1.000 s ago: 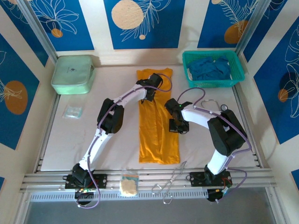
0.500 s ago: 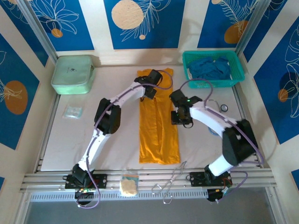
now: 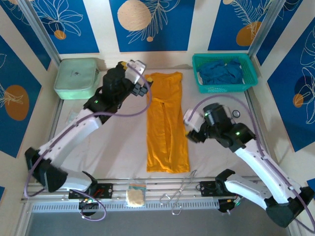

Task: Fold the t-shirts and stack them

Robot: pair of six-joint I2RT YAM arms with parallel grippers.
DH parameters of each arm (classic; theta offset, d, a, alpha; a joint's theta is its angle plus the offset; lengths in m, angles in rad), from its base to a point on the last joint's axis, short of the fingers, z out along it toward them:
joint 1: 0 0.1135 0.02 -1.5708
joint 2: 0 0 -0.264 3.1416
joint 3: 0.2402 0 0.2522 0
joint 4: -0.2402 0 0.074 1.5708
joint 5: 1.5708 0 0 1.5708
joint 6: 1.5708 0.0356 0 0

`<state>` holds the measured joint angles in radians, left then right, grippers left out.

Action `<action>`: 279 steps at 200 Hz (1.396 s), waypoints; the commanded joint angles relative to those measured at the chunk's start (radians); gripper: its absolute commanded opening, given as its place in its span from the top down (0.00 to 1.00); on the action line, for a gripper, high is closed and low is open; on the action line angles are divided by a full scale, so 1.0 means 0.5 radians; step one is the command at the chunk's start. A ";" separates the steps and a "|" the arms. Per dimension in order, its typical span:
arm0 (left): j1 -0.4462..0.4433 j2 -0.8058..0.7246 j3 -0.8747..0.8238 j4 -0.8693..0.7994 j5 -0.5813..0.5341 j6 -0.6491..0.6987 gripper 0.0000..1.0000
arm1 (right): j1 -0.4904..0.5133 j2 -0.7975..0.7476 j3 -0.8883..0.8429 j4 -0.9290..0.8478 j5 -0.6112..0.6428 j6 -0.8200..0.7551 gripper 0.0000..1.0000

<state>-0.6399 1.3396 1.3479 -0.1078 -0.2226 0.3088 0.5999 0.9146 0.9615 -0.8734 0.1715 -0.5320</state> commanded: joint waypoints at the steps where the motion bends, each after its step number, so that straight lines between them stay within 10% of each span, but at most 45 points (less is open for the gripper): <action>1: -0.018 -0.185 -0.385 0.113 0.380 0.445 0.02 | 0.152 0.059 -0.233 -0.366 0.115 -0.801 0.41; 69: -0.551 -0.859 -1.256 -0.206 0.487 1.042 0.12 | 0.402 -0.009 -0.772 0.072 0.192 -1.257 0.41; 117: -0.810 -0.689 -1.120 -0.722 0.381 1.244 0.11 | 0.514 0.152 -0.843 0.313 0.242 -1.307 0.41; 279: -1.117 -0.186 -1.355 -0.375 0.513 1.262 0.17 | 0.861 -0.050 -1.024 0.156 0.175 -1.243 0.36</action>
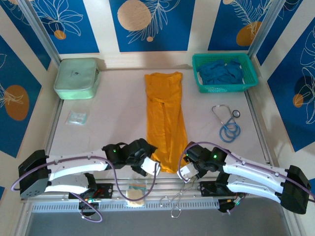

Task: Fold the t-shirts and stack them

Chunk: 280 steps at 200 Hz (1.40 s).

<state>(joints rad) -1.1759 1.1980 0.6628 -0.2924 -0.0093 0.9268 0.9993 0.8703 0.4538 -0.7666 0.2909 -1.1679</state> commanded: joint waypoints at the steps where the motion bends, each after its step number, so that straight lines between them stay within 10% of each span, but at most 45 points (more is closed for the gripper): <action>1: -0.046 0.104 0.018 -0.008 0.090 0.027 0.17 | 0.066 0.040 -0.007 -0.058 -0.063 0.030 0.36; 67: -0.066 0.291 0.040 0.033 0.117 0.027 0.24 | 0.127 0.192 0.025 -0.073 -0.134 0.039 0.59; 280: -0.082 0.503 0.132 -0.175 0.226 0.119 0.38 | 0.158 0.582 0.150 0.021 -0.144 0.098 0.85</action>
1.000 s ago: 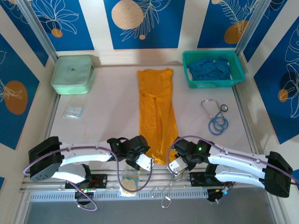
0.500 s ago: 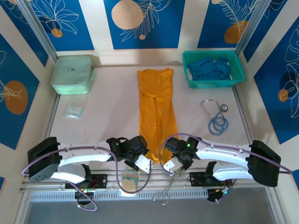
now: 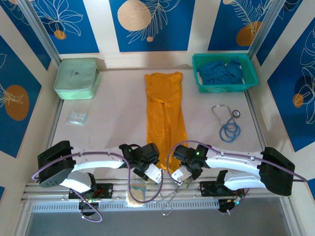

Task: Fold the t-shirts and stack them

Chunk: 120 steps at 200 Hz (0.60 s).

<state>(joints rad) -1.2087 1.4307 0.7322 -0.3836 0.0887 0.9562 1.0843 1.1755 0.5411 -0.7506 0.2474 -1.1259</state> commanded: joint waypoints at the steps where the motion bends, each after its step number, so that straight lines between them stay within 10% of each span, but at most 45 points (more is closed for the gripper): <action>1: -0.016 0.039 -0.007 0.011 0.027 0.059 0.38 | -0.010 -0.028 -0.024 -0.011 -0.056 0.013 0.85; 120: 0.183 0.597 0.167 0.403 -0.300 0.060 0.62 | -0.007 -0.104 -0.058 0.001 -0.065 0.031 0.92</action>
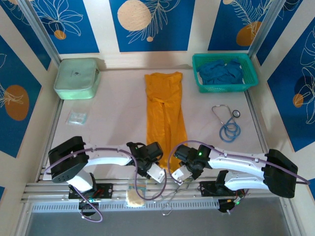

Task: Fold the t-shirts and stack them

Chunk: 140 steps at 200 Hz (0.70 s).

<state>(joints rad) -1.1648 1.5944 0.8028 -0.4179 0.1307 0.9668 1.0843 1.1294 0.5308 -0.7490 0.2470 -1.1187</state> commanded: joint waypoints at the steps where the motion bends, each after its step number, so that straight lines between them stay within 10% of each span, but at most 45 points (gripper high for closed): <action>1: 0.096 0.277 0.029 0.473 -0.385 0.039 0.62 | -0.007 -0.011 -0.037 0.001 -0.066 0.018 0.92; 44: 0.117 0.506 0.207 0.522 -0.484 0.005 1.00 | -0.010 0.085 0.010 0.002 -0.047 0.047 1.00; 140: 0.060 -0.164 0.027 0.344 -0.597 -0.110 1.00 | -0.100 -0.344 0.049 -0.205 0.019 0.098 1.00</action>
<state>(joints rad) -1.1522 1.5677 0.8261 -0.4156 0.0399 0.9390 1.0443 1.0019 0.5308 -0.7937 0.2523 -1.0954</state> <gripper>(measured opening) 0.061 0.043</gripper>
